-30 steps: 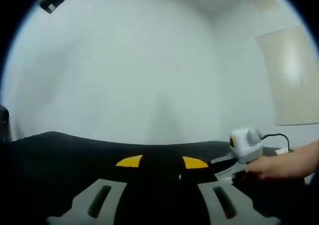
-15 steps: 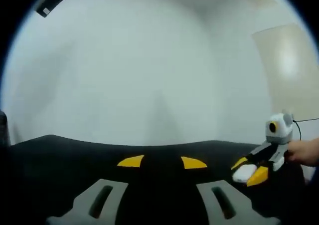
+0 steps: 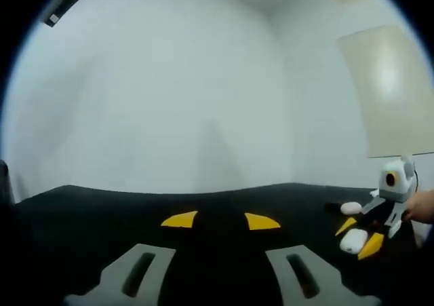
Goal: Pick up three earphones and place each one into its charging case using tactile feedback, ensure that each earphone is properly inserted and securely positioned inside the case.
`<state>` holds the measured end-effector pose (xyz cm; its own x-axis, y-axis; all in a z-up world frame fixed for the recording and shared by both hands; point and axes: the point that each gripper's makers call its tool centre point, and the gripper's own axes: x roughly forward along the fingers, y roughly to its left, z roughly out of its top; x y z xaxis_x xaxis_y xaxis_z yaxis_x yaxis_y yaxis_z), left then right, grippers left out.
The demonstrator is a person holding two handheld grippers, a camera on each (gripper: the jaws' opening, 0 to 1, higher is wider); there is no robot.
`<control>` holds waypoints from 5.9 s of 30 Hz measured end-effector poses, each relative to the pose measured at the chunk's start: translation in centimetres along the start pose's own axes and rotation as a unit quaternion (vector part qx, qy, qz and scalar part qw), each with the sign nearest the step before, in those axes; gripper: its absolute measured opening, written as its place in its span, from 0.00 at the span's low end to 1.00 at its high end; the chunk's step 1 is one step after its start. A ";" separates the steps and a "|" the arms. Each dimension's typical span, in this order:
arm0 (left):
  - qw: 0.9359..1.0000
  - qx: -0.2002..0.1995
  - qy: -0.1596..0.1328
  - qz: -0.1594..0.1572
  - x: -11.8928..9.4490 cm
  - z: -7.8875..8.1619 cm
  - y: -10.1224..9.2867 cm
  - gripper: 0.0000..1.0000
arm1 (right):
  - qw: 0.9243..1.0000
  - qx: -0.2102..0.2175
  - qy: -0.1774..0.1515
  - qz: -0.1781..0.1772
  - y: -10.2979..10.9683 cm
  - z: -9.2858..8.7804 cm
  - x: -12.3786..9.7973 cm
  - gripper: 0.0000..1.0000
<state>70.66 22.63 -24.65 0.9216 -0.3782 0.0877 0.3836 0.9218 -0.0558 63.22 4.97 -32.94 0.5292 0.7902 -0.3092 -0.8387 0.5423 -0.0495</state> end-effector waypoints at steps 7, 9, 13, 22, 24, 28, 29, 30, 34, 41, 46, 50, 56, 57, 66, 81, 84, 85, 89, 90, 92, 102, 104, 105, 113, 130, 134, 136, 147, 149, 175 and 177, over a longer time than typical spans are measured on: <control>1.000 0.011 0.007 0.001 -0.1 -0.4 0.1 0.22 | 1.000 0.013 0.006 0.018 0.1 0.0 -0.5 0.44; 1.000 0.011 0.007 -0.001 -0.1 -0.4 0.0 0.22 | 0.999 0.034 -0.009 0.021 0.0 0.6 -1.1 0.44; 1.000 0.011 0.006 -0.003 0.0 -0.4 -0.1 0.22 | 0.998 0.050 -0.026 0.023 -0.8 1.3 -2.7 0.44; 0.994 0.029 -0.022 -0.104 -0.8 0.8 -4.8 0.25 | 0.998 0.029 0.009 0.061 -0.6 -0.1 -3.1 0.42; 0.988 0.047 -0.017 -0.145 -1.2 0.6 -7.0 0.26 | 0.998 0.025 -0.004 0.061 -0.9 0.2 -2.9 0.44; 0.984 0.074 0.012 -0.162 -0.8 -0.8 -8.1 0.26 | 0.997 0.036 -0.011 0.071 -1.1 0.4 -2.7 0.44; 0.984 0.076 0.015 -0.162 -0.7 -0.9 -8.1 0.26 | 0.997 0.034 -0.010 0.072 -1.0 0.4 -2.7 0.44; 0.983 0.078 0.016 -0.164 -0.7 -1.0 -8.1 0.26 | 0.997 0.030 -0.008 0.074 -0.9 0.3 -2.7 0.44; 0.983 0.079 0.014 -0.167 -0.8 -0.8 -8.3 0.26 | 0.997 0.017 0.006 0.078 -0.2 -0.3 -3.2 0.41; 0.978 0.107 0.026 -0.177 -0.8 -1.5 -9.1 0.26 | 0.993 0.008 0.027 0.114 3.3 -1.3 -5.2 0.38; 0.978 0.111 0.030 -0.174 -0.8 -1.7 -8.8 0.25 | 0.990 -0.006 0.025 0.138 5.7 -1.2 -5.0 0.37; 0.978 0.114 0.033 -0.172 -0.8 -1.8 -8.7 0.25 | 0.988 -0.028 0.030 0.150 7.0 -1.0 -4.3 0.37; 0.977 0.119 0.037 -0.173 -0.6 -2.1 -8.6 0.25 | 0.981 -0.056 0.037 0.181 8.4 -0.5 -3.2 0.36; 0.977 0.120 0.038 -0.172 -0.6 -2.1 -8.6 0.25 | 0.979 -0.065 0.039 0.187 8.5 -0.3 -3.2 0.36; 0.974 0.128 0.041 -0.181 -0.7 -2.3 -9.0 0.24 | 0.987 -0.013 -0.007 0.162 2.8 4.0 -3.1 0.38; 0.961 0.168 0.066 -0.208 -0.9 -3.7 -10.7 0.24 | 0.983 -0.053 0.070 0.164 2.7 0.1 0.6 0.44; 0.962 0.167 0.068 -0.207 -0.8 -3.7 -10.7 0.24 | 0.989 -0.059 0.065 0.120 2.2 0.3 0.0 0.44; 0.962 0.166 0.068 -0.207 -0.8 -3.7 -10.7 0.24 | 0.991 -0.056 0.066 0.106 2.1 0.3 -0.3 0.43; 0.962 0.166 0.068 -0.206 -0.8 -3.7 -10.7 0.24 | 0.998 -0.001 0.058 0.023 1.0 0.1 -1.7 0.43; 0.962 0.167 0.068 -0.206 -0.9 -3.7 -10.7 0.24 | 0.999 0.009 0.049 0.014 1.0 0.1 -1.8 0.43; 0.962 0.167 0.068 -0.205 -0.9 -3.7 -10.7 0.24 | 0.998 0.050 0.024 -0.010 1.0 0.4 -2.6 0.43; 0.963 0.167 0.071 -0.198 -0.8 -3.9 -10.1 0.24 | 0.991 0.088 0.039 -0.089 -0.6 -0.6 -4.6 0.43; 0.964 0.165 0.069 -0.197 -0.8 -3.7 -9.9 0.24 | 0.991 0.099 0.040 -0.084 -0.4 -0.6 -5.3 0.43; 0.964 0.164 0.068 -0.197 -0.8 -3.7 -9.9 0.24 | 0.991 0.097 0.044 -0.085 -0.4 -0.8 -5.7 0.42; 0.964 0.165 0.065 -0.198 -1.0 -3.6 -9.9 0.24 | 0.995 0.066 0.063 -0.029 3.2 -1.6 -6.0 0.38; 0.959 0.176 0.070 -0.210 -1.2 -4.0 -10.7 0.24 | 0.991 -0.027 -0.033 0.123 0.1 4.3 -6.0 0.43; 0.959 0.176 0.069 -0.213 -1.1 -4.0 -10.8 0.24 | 0.984 -0.073 0.033 0.160 -0.3 1.9 -4.4 0.47; 0.958 0.176 0.068 -0.214 -1.1 -3.9 -10.8 0.24 | 0.982 -0.080 0.065 0.157 -0.4 0.2 -3.1 0.48; 0.956 0.180 0.070 -0.219 -1.1 -4.0 -11.1 0.24 | 0.989 -0.096 0.058 0.096 0.9 -0.7 -1.8 0.39; 0.957 0.179 0.071 -0.219 -1.2 -4.0 -11.1 0.24 | 0.988 -0.104 0.059 0.100 0.9 -0.8 -2.5 0.37; 0.934 0.083 0.066 -0.341 -3.6 -3.2 -15.0 0.16 | 0.950 -0.284 -0.096 0.081 2.6 1.3 -3.9 0.23; 0.927 0.085 0.072 -0.359 -4.0 -3.5 -15.7 0.16 | 0.950 -0.284 -0.104 0.081 2.4 1.3 -4.2 0.22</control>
<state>61.16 9.42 -27.63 0.4365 -0.8948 -0.0938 0.8969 0.4245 0.1245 59.15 3.32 -30.54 0.3523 0.9213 -0.1645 -0.8142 0.2150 -0.5393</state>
